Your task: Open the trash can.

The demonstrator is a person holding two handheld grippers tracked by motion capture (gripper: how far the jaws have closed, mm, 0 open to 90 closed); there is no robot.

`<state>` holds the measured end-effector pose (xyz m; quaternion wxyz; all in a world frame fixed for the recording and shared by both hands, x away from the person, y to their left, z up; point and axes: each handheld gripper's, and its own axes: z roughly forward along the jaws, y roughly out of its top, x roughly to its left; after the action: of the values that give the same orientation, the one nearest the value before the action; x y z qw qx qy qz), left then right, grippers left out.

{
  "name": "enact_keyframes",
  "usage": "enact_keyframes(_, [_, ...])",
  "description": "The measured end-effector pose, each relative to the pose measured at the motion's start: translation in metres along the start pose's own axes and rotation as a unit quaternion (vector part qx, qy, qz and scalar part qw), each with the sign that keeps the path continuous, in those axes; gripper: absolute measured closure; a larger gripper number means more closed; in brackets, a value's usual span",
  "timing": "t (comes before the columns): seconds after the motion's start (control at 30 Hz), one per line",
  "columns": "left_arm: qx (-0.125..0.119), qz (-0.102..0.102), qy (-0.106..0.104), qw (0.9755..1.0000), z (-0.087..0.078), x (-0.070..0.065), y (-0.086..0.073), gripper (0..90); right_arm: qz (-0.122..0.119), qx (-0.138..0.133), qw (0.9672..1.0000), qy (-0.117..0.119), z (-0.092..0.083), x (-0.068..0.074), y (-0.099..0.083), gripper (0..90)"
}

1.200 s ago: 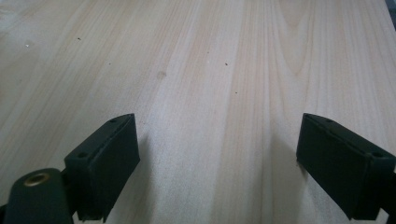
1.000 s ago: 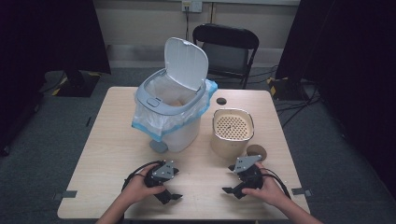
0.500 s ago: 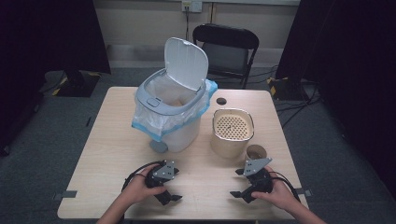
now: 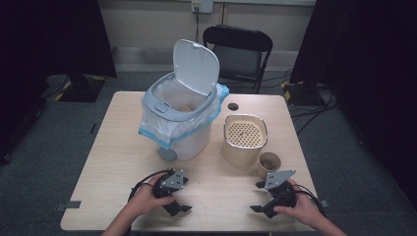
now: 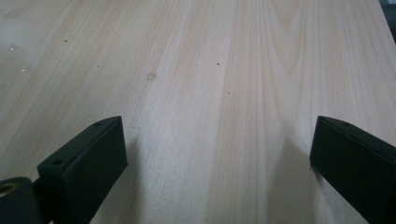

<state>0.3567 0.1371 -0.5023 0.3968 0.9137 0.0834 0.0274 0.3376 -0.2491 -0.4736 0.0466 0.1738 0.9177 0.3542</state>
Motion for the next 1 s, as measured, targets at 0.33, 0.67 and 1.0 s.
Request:
enact_keyframes(0.33, [0.004,0.003,-0.006,1.0,0.001,0.0,0.0,1.5,0.017,0.001,0.9997,-0.017,-0.017,-0.004,-0.02,14.9])
enact_keyframes(0.67, [0.018,0.01,-0.005,0.9998,-0.001,0.0,0.001,0.0,0.037,-0.001,0.9985,-0.041,-0.032,-0.013,-0.034,14.6])
enact_keyframes(1.0, [0.015,0.009,-0.006,0.9998,0.0,0.0,0.001,0.0,0.06,-0.003,0.9956,-0.072,-0.039,-0.028,-0.042,14.5])
